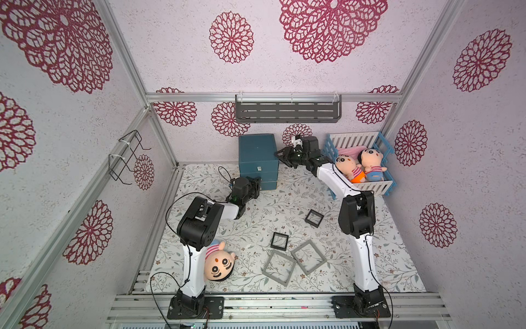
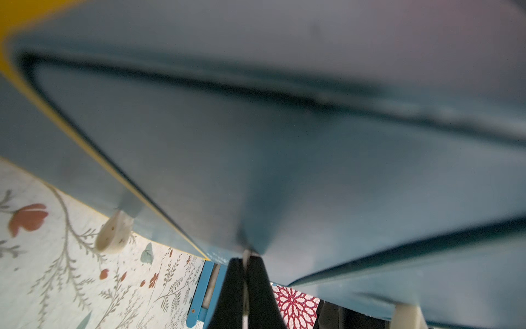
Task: Place the brooch boxes into the drawer by color
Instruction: Open the drawer in the storage box.
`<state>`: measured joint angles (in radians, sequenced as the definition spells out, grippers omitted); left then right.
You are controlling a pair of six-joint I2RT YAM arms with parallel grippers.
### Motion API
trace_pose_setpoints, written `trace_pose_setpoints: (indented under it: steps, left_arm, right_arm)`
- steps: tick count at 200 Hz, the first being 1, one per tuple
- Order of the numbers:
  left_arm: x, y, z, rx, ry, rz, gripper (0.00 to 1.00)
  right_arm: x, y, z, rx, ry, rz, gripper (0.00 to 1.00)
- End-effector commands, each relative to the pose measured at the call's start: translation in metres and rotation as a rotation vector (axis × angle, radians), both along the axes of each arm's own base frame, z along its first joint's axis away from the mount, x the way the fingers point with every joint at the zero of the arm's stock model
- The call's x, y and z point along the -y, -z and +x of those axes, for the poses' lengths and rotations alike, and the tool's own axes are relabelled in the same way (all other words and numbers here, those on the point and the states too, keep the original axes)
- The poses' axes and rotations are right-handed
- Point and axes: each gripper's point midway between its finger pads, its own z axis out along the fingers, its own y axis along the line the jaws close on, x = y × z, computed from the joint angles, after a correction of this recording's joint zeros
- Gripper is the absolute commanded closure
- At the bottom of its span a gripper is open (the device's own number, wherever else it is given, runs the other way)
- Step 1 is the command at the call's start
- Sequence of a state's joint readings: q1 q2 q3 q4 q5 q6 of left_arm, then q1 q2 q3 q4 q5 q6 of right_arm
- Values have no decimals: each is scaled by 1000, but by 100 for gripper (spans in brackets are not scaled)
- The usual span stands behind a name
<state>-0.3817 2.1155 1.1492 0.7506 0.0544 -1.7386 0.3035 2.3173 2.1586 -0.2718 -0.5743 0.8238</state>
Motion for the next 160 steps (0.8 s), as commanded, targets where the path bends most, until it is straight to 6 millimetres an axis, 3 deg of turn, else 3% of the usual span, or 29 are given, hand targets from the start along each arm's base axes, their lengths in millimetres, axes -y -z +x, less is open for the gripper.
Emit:
trace_pose_setpoints:
  steps: [1, 84, 138, 152, 155, 160]
  left_arm:
    - [-6, 9, 3, -19, -27, 24, 100]
    - [5, -4, -7, -10, 7, 10, 100]
    - [27, -10, -47, -21, 66, -19, 100]
    - [29, -3, -59, -39, 79, -10, 100]
    - [29, -17, -62, -17, 83, -20, 100]
    - [30, -19, -66, -16, 87, -23, 100]
  right_arm:
    - [-1, 25, -5, -82, -19, -17, 61]
    - [-1, 24, -4, -83, -14, -13, 61]
    - [1, 27, -3, -89, -5, -25, 60]
    - [1, 29, -3, -92, -5, -30, 60]
    - [1, 29, -3, -92, -4, -31, 60]
    - [2, 31, -3, -95, -3, -33, 60]
